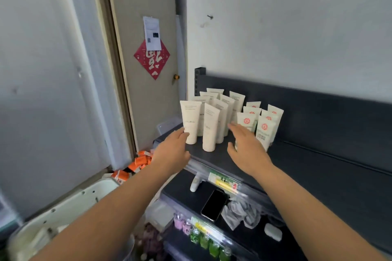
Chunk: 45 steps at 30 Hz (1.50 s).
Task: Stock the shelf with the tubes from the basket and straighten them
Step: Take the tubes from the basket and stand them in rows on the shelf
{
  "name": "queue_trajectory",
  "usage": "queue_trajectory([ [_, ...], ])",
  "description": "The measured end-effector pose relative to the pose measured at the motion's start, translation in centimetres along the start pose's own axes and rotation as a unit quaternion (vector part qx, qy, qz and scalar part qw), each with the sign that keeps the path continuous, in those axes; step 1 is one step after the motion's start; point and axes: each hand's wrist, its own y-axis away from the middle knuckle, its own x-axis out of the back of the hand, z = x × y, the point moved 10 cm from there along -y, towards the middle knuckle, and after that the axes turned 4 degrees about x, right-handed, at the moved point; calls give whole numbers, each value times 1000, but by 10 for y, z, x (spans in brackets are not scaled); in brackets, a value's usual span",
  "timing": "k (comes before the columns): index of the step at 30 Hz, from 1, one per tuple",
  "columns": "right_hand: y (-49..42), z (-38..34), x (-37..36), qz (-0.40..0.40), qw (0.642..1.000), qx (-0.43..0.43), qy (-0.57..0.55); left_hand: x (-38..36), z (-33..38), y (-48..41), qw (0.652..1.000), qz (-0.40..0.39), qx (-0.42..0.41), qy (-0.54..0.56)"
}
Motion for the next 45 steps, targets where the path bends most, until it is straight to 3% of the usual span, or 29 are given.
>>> queue_trajectory([
  [5, -19, -62, -52, -56, 997, 59, -10, 15, -77, 23, 995, -7, 67, -69],
  [17, -60, -183, -173, -157, 978, 132, -29, 28, -251, 76, 978, -46, 189, -73],
  [23, -74, -242, -252, -188, 967, 170, -28, 1, -346, 93, 967, -105, 218, -75],
  [33, -76, -272, -390, -302, 942, 140, -37, -71, -463, 136, 940, -195, 275, -43],
  [41, -74, -276, -484, -390, 907, 158, -34, -145, -515, 177, 898, -255, 359, 11],
  [45, -64, -272, -537, -452, 876, 162, -41, -183, -530, 203, 859, -291, 419, 39],
])
